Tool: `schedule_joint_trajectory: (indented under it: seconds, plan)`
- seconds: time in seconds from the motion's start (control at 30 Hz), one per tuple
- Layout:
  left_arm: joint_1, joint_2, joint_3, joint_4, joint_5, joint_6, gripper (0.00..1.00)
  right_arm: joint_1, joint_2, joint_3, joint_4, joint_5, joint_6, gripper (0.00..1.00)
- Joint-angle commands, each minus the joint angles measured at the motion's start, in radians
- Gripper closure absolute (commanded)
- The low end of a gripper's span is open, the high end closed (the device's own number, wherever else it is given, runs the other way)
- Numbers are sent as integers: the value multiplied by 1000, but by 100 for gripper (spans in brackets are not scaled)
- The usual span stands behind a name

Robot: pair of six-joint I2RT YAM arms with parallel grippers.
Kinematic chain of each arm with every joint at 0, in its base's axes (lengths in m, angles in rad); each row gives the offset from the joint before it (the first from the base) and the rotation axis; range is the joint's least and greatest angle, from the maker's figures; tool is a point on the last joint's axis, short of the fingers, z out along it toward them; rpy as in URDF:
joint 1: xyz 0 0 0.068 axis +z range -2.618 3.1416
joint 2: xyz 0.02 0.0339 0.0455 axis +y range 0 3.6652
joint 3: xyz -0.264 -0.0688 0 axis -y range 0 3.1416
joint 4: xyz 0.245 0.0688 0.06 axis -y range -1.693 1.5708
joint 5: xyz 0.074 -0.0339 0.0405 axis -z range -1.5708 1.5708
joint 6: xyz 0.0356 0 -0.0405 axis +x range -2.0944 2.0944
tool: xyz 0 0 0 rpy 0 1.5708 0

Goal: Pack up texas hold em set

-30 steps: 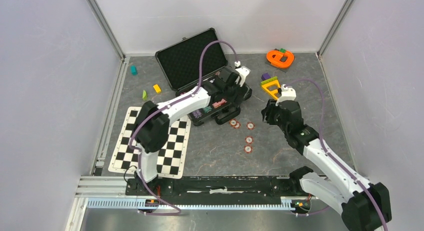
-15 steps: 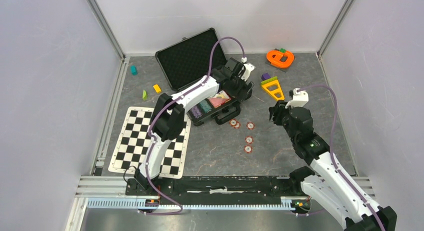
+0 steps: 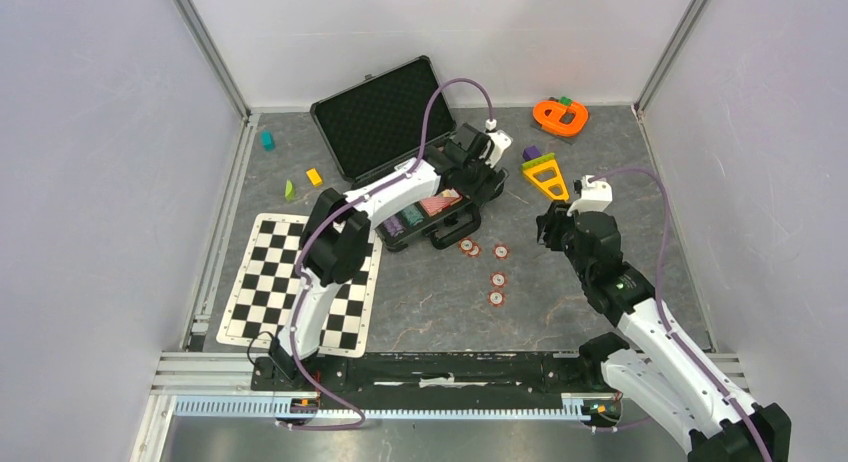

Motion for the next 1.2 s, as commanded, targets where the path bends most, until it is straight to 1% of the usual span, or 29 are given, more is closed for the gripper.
schedule_joint_trajectory:
  seconds: [0.0, 0.1, 0.23, 0.3, 0.5, 0.63, 0.93, 1.07, 1.17]
  plan:
    - [-39, -78, -91, 88, -92, 90, 6, -4, 7, 1, 44, -9, -13, 50]
    - [-74, -88, -107, 91, -133, 125, 6, -6, 5, 1, 43, -11, -14, 50]
    - [-88, -69, -89, 58, -134, 118, 11, -7, 9, 1, 44, -16, -16, 50]
    - [-92, -63, -89, 58, -132, 120, 11, -8, 10, 0, 45, -21, -16, 50]
    - [-88, 1, -13, -2, -163, 105, 11, -9, 11, -1, 44, -31, -14, 50]
    - [-82, 33, 20, -15, -186, 116, 8, -10, 10, -1, 44, -34, -14, 50]
    - [-41, 107, 124, -115, -134, 108, 9, -15, 9, 2, 42, -47, -11, 50]
    - [-29, 153, 199, -212, -74, 112, 9, -16, 11, 5, 41, -50, -11, 50]
    - [-21, 199, 271, -304, -15, 108, 12, -18, 15, 8, 41, -55, -7, 50]
